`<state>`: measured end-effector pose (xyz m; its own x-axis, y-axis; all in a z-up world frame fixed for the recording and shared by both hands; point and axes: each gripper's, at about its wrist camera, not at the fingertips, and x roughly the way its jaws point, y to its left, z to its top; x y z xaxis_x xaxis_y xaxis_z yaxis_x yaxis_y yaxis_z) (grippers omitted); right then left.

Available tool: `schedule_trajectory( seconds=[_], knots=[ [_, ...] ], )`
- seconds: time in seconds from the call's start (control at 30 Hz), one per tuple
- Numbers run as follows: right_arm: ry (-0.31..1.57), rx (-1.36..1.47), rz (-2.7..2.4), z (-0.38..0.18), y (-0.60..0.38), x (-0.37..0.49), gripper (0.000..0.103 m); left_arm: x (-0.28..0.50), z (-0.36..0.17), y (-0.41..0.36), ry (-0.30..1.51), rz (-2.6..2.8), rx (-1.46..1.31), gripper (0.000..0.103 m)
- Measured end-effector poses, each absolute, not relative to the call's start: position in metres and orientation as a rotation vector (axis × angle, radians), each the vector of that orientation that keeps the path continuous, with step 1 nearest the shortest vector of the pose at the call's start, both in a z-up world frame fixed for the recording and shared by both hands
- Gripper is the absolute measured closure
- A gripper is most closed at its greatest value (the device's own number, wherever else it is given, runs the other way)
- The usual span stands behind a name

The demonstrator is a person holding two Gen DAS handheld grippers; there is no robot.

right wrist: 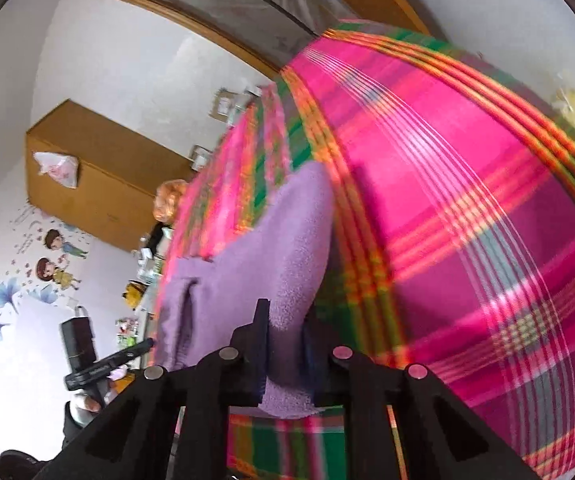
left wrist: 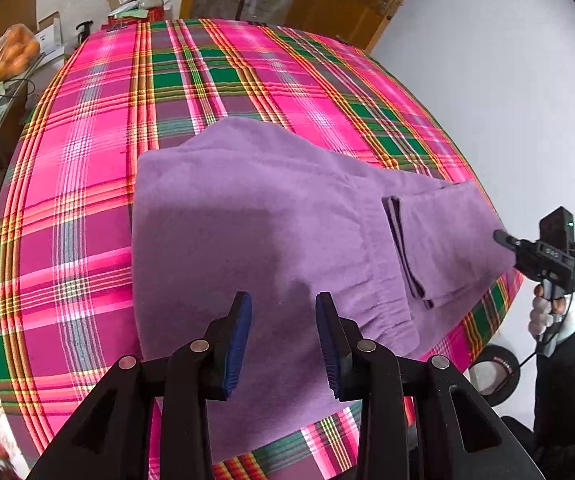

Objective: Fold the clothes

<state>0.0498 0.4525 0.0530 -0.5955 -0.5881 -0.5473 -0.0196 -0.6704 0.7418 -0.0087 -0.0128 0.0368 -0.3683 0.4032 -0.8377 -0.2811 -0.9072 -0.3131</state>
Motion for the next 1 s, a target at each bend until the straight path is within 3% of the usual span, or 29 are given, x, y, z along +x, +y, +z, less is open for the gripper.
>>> schedule_trajectory(
  seconds=[0.53,0.77,1.0],
  knots=[
    [-0.74,0.913,-2.246,0.187,0.342,0.031,0.089,-0.002,0.054,-0.025,-0.191,2.334,-1.397,0.069],
    [-0.591,0.962,-2.184,0.201,0.267,0.017,0.089,0.003,0.07,-0.046,-0.246,2.391,-1.34,0.068],
    [-0.447,1.056,-2.097,0.189,0.184,0.001,0.089,0.009,0.08,-0.093,-0.421,2.464,-1.302,0.068]
  ],
)
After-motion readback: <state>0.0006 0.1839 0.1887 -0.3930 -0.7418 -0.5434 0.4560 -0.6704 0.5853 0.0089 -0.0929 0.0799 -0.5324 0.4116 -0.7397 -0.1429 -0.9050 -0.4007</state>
